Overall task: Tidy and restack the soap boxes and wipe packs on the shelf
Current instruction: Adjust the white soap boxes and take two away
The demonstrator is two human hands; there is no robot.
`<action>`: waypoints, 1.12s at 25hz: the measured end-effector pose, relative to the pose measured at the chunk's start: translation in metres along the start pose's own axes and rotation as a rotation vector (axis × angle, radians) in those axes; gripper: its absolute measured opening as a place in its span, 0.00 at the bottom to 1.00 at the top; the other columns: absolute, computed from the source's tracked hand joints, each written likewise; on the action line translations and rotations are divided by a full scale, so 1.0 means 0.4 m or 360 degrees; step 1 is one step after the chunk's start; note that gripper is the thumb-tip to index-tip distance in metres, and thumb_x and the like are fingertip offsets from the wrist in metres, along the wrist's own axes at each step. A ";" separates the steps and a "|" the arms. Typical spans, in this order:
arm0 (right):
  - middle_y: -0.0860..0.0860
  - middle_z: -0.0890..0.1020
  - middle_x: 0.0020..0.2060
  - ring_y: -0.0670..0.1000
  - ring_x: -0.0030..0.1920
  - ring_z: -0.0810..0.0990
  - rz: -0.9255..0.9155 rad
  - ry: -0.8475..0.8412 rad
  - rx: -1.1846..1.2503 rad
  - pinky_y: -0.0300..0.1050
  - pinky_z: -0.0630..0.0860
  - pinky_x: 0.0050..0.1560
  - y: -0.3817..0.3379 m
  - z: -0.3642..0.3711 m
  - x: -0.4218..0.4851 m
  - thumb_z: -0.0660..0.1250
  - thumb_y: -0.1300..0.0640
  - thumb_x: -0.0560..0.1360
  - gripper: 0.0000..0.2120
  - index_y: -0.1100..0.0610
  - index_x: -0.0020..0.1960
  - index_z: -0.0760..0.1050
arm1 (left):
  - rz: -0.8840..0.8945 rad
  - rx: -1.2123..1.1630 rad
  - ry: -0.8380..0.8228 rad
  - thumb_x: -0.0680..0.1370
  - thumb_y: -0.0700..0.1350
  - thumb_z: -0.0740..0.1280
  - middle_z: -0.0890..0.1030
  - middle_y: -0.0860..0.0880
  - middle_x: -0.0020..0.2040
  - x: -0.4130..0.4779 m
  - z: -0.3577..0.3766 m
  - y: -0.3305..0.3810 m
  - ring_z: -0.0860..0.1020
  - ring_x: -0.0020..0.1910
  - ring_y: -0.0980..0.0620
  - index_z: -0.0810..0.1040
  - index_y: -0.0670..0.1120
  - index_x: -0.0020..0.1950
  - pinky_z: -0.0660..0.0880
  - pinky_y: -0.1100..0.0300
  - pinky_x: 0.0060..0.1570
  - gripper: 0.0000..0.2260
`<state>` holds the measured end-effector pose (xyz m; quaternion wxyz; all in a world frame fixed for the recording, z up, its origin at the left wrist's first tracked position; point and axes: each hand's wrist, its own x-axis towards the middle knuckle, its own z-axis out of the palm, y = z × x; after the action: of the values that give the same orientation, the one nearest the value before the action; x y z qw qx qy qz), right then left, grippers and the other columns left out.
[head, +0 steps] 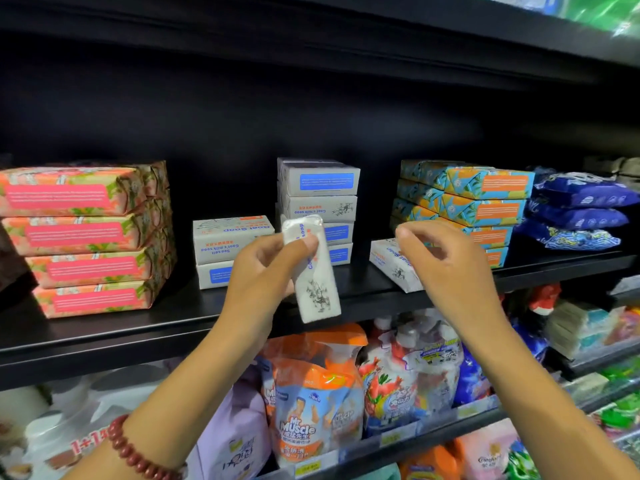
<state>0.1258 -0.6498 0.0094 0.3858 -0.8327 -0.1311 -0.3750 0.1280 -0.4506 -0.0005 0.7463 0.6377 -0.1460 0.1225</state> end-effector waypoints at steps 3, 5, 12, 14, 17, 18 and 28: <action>0.54 0.78 0.48 0.55 0.52 0.76 0.0351 -0.0289 -0.0843 0.48 0.73 0.41 0.063 -0.009 0.048 0.62 0.40 0.74 0.21 0.59 0.50 0.76 | -0.0171 -0.0163 0.0021 0.72 0.52 0.67 0.79 0.43 0.41 0.011 0.018 -0.014 0.78 0.41 0.46 0.79 0.43 0.43 0.74 0.53 0.43 0.12; 0.51 0.72 0.36 0.54 0.42 0.73 0.0529 -0.0509 -0.1028 0.46 0.64 0.29 0.077 0.004 0.063 0.62 0.38 0.73 0.20 0.56 0.39 0.68 | -0.0261 -0.0198 -0.0011 0.73 0.54 0.64 0.81 0.44 0.40 0.016 0.026 -0.020 0.80 0.40 0.48 0.79 0.45 0.44 0.76 0.52 0.44 0.13; 0.49 0.68 0.37 0.51 0.39 0.69 0.0396 -0.0594 -0.0977 0.41 0.58 0.27 0.069 0.020 0.087 0.70 0.44 0.69 0.20 0.56 0.44 0.64 | -0.0364 -0.0457 -0.0034 0.72 0.62 0.62 0.85 0.53 0.43 0.047 0.036 -0.028 0.84 0.44 0.54 0.78 0.54 0.49 0.80 0.55 0.41 0.15; 0.51 0.68 0.42 0.51 0.42 0.68 0.0241 -0.0560 -0.0997 0.42 0.58 0.28 0.068 0.020 0.083 0.73 0.48 0.66 0.23 0.56 0.48 0.62 | -0.0262 -0.0333 -0.0096 0.62 0.63 0.69 0.85 0.51 0.42 0.046 0.041 -0.029 0.84 0.42 0.54 0.79 0.52 0.47 0.81 0.56 0.40 0.21; 0.55 0.70 0.50 0.55 0.50 0.70 -0.0016 -0.0554 -0.1069 0.43 0.61 0.37 0.071 0.016 0.076 0.75 0.53 0.65 0.26 0.57 0.54 0.64 | -0.0176 -0.0213 -0.0075 0.59 0.46 0.80 0.82 0.47 0.35 0.057 0.042 -0.038 0.82 0.34 0.52 0.78 0.45 0.44 0.80 0.57 0.32 0.18; 0.55 0.69 0.52 0.55 0.54 0.69 -0.0065 -0.0575 -0.1085 0.43 0.62 0.41 0.072 0.013 0.075 0.76 0.53 0.65 0.28 0.58 0.57 0.64 | -0.0167 -0.0211 -0.0051 0.61 0.43 0.75 0.81 0.47 0.33 0.064 0.044 -0.042 0.82 0.32 0.52 0.78 0.44 0.44 0.79 0.57 0.30 0.14; 0.55 0.74 0.44 0.56 0.48 0.71 -0.0011 -0.0612 -0.1161 0.46 0.65 0.41 0.057 -0.030 0.074 0.70 0.50 0.71 0.15 0.59 0.44 0.68 | -0.0172 -0.0141 -0.0085 0.74 0.40 0.67 0.84 0.43 0.34 0.059 0.051 -0.053 0.84 0.34 0.48 0.79 0.40 0.40 0.77 0.59 0.28 0.04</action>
<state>0.1513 -0.6761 0.0233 0.0327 -0.9693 -0.0621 -0.2358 0.1564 -0.4743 -0.0082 0.7751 0.6141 -0.1364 0.0583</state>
